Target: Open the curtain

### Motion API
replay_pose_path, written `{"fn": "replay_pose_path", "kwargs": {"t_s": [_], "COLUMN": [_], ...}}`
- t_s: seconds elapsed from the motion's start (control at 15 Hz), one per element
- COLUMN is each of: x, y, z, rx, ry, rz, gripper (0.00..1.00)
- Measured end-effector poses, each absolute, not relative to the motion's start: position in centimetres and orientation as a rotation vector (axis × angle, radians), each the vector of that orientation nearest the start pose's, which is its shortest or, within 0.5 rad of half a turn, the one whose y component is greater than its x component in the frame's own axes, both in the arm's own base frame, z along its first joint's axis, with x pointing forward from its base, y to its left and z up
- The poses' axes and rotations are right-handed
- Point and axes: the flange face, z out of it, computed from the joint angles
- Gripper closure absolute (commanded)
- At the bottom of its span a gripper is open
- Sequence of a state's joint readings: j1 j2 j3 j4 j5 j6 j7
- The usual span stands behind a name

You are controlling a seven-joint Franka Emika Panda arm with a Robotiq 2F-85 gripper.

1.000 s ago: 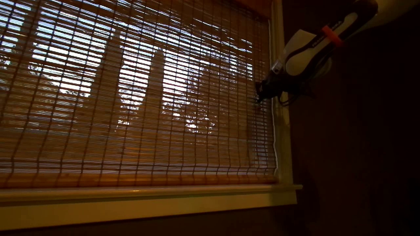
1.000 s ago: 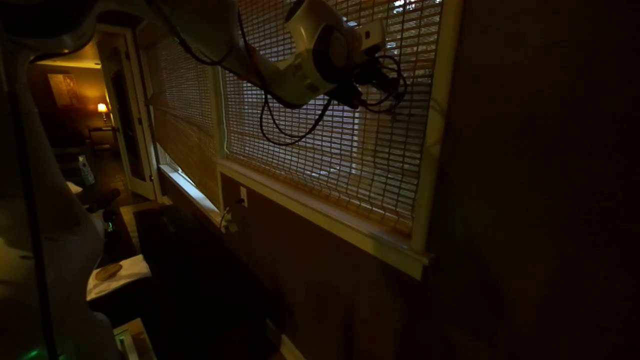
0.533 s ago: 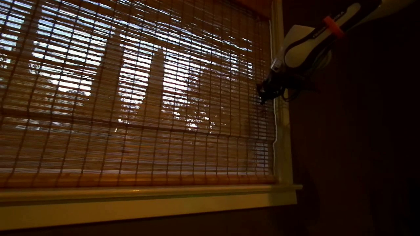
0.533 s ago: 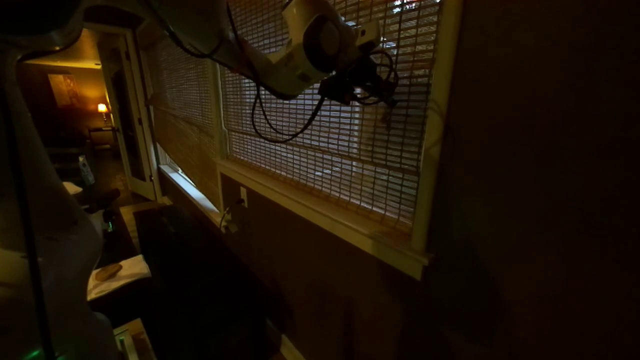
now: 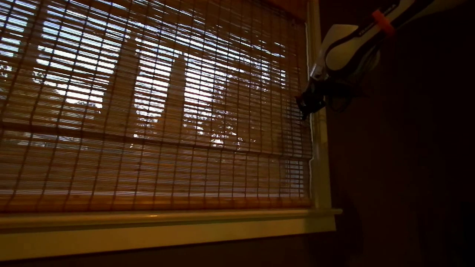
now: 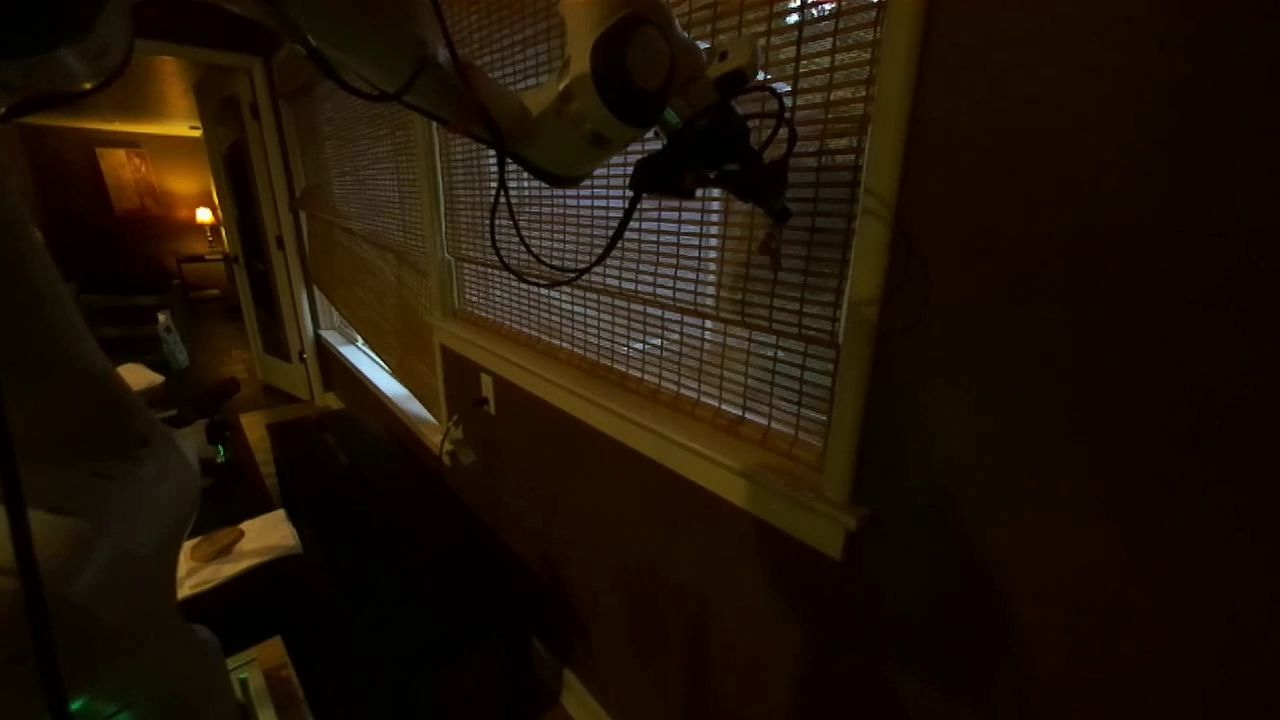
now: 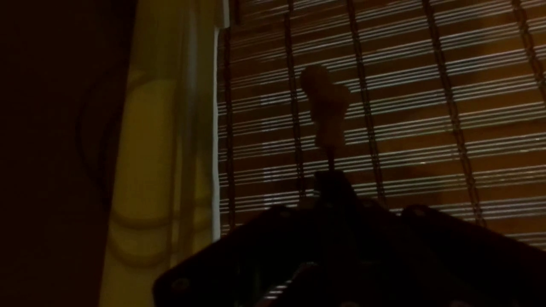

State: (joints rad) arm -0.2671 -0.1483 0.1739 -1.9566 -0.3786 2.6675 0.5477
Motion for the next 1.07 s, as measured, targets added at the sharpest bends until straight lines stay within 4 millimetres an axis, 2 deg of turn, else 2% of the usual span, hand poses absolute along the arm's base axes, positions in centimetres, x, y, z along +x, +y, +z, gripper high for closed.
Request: {"fn": "replay_pose_path", "kwargs": {"t_s": [0.13, 0.4, 1.07], "x": [56.1, 54.9, 50.8], "y": [-3.7, -3.1, -0.6], "z": [63.1, 59.9, 53.5], "rx": [-2.908, -2.944, -2.975], "ry": [0.531, 0.524, 0.628], "rz": [-1.383, -1.294, -1.122], "gripper": [0.99, 0.99, 0.99]}}
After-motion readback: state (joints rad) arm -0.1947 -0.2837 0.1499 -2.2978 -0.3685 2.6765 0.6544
